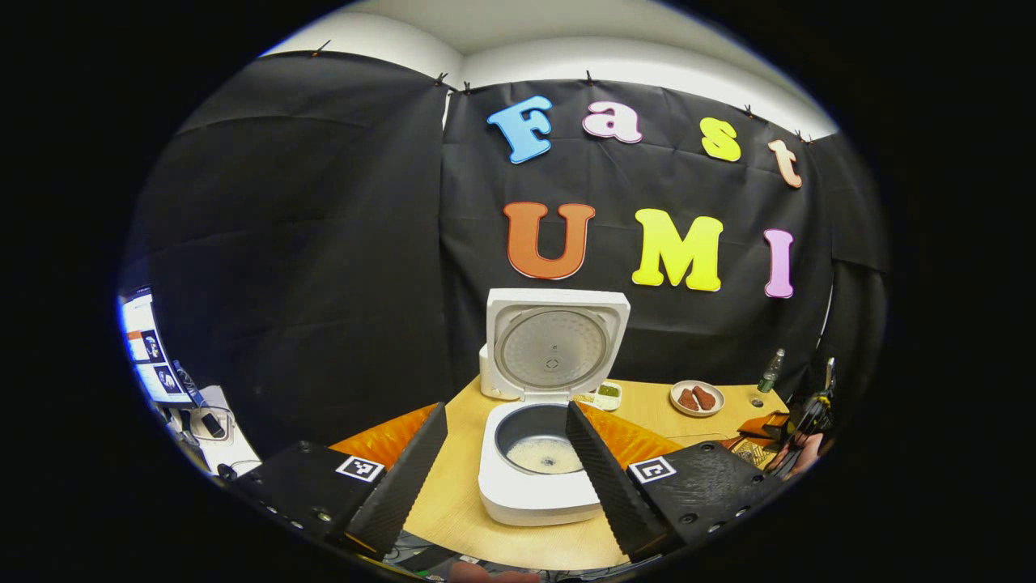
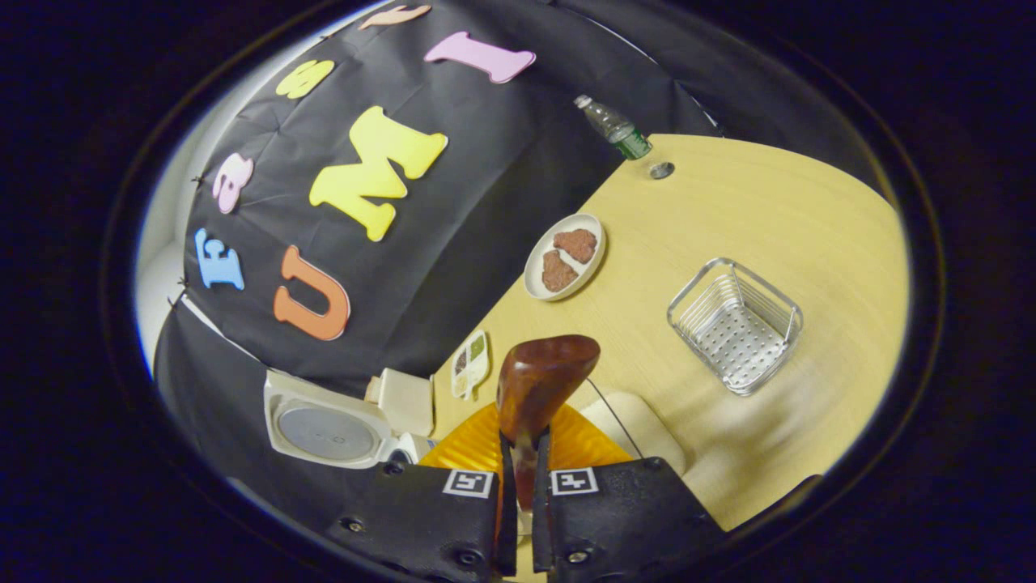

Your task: Close the left gripper, press the button to open the rice cooker; take a wooden spoon from the chopstick holder with the right hand, scoop a spoonful of rice and pour it into the rice cooker, then put the wooden spoon back into the chopstick holder.

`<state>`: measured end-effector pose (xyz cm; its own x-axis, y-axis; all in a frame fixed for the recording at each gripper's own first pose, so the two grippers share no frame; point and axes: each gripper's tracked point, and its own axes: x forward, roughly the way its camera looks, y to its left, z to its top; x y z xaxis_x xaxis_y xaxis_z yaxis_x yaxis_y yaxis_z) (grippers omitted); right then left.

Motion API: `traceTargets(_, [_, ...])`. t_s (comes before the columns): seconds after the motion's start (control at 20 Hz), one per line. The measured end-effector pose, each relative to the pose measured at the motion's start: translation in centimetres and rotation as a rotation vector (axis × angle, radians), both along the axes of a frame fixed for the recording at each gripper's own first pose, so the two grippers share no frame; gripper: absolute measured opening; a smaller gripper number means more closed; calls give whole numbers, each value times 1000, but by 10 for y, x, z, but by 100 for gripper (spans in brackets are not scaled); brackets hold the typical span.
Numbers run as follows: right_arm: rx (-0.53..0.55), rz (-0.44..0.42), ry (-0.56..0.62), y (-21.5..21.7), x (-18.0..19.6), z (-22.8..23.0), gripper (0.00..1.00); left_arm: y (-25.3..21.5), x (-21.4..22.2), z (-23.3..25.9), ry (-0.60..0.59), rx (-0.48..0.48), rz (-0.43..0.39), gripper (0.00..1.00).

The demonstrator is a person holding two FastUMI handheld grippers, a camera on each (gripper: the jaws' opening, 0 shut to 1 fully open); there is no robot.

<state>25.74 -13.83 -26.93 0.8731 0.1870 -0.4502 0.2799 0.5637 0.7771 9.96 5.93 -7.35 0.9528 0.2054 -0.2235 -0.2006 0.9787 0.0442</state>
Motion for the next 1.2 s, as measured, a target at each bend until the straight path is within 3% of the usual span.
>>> traceTargets(0.3, [52,64,-99,29,6,73,12,1,1,6,-39,-2,3,95])
traceTargets(0.6, [57,214,-235,120,41,149,12,6,-14,17,-70,44,3,94])
traceTargets(0.9, [-38,362,-260,215,78,136,12,12,-36,17,-46,19,19,94])
traceTargets(1.2, [-188,461,-255,264,96,109,12,28,-62,14,-29,19,97,94])
